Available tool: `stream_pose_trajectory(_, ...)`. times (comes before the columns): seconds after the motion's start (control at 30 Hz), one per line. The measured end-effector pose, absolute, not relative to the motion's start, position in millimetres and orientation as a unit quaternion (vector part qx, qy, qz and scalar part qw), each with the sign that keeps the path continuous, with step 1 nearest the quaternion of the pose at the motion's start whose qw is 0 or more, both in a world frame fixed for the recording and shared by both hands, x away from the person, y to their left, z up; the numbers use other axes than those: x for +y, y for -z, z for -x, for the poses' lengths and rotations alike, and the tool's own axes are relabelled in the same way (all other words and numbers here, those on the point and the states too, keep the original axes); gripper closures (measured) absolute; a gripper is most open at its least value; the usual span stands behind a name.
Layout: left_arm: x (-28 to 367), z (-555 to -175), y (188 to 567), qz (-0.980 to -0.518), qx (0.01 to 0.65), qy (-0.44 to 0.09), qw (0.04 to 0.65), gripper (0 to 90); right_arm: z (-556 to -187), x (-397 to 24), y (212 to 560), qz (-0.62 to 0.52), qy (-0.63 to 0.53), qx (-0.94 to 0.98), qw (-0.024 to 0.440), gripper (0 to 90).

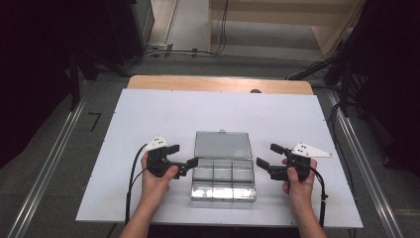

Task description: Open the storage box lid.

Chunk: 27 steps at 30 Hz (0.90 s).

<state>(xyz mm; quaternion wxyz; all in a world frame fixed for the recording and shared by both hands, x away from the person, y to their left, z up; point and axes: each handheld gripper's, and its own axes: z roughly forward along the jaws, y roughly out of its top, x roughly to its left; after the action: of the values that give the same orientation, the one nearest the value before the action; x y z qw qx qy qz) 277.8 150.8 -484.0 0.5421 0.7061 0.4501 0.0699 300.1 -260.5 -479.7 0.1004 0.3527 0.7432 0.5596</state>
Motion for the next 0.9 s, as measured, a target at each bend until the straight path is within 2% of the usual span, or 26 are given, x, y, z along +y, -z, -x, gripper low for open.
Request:
stream_pose_trajectory(0.4,169.0,-269.5,478.2,-0.713,0.444,-0.076,0.538,0.0,-286.4,-269.1,478.5,-0.331,-0.542,0.764,0.117,0.0)
stream_pose_trajectory(0.9,200.9,-260.2,475.8,-0.722,0.445,-0.066,0.526,0.0,-269.5,-305.4,478.6,-0.348,-0.539,0.754,0.141,0.0)
